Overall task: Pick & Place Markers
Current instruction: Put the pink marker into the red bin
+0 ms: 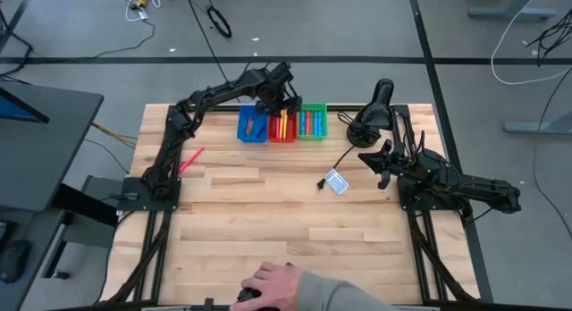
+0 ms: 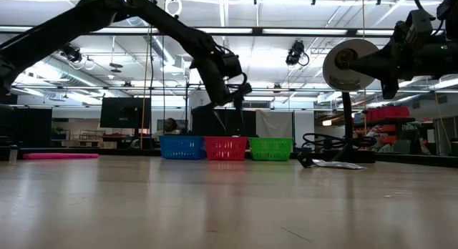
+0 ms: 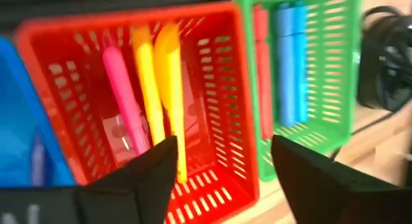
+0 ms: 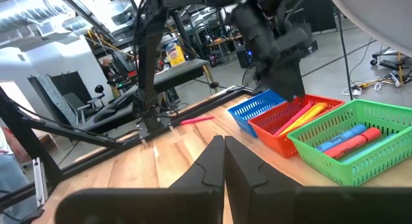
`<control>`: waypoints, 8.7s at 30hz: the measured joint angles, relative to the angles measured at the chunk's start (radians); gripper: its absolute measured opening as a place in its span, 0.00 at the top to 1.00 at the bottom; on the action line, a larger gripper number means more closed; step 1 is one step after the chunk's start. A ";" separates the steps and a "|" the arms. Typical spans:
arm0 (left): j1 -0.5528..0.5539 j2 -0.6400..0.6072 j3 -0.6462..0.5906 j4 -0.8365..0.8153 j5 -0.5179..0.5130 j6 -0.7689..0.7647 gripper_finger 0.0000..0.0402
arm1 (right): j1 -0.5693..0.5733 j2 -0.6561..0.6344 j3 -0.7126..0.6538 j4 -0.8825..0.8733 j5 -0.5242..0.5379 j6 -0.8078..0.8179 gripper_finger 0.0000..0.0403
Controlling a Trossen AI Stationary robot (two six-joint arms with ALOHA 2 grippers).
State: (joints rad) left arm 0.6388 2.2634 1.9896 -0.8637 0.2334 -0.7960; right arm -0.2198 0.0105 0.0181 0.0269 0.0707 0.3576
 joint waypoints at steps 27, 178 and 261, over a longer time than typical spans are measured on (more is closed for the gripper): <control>-0.003 -0.280 0.002 -0.552 -0.049 0.865 0.25 | 0.000 0.000 0.000 0.000 0.000 0.000 0.97; -0.122 -0.630 -1.189 0.029 0.070 0.452 0.77 | 0.000 0.000 0.000 0.000 0.000 0.000 0.97; -0.341 -0.684 -1.159 0.074 0.186 -0.151 0.77 | 0.000 0.000 0.000 0.000 0.000 0.000 0.97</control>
State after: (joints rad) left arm 0.2976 1.5791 0.8302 -0.7898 0.4194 -0.9473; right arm -0.2199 0.0105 0.0178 0.0266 0.0704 0.3576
